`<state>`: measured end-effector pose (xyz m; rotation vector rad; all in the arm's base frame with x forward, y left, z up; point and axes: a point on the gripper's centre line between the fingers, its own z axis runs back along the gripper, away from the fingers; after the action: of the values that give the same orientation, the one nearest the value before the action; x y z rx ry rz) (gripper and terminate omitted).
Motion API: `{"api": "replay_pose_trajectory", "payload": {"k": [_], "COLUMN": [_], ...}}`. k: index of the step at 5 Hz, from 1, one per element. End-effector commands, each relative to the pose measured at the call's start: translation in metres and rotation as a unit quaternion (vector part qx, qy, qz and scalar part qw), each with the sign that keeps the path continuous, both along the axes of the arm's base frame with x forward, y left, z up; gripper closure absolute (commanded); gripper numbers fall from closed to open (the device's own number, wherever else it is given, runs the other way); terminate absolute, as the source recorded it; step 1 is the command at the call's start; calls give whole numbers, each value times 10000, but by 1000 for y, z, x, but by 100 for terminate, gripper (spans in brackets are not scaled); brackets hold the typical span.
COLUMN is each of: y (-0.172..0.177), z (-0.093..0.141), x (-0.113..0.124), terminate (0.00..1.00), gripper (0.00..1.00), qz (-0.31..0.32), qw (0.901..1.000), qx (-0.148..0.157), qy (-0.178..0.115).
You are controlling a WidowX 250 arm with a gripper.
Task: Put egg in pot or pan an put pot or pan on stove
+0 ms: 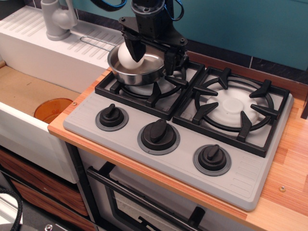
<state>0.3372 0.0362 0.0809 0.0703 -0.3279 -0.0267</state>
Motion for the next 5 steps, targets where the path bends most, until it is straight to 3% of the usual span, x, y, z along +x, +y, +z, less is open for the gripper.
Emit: {"api": "replay_pose_trajectory", "payload": {"k": [1, 5], "y": [-5, -11], "z": [13, -15], "x": [10, 14], "terminate": [0, 0], "gripper": [0, 0], "qz": [-62, -9], "qw": [9988, 9976], "qx": [-22, -14], "qy": [-486, -685]}}
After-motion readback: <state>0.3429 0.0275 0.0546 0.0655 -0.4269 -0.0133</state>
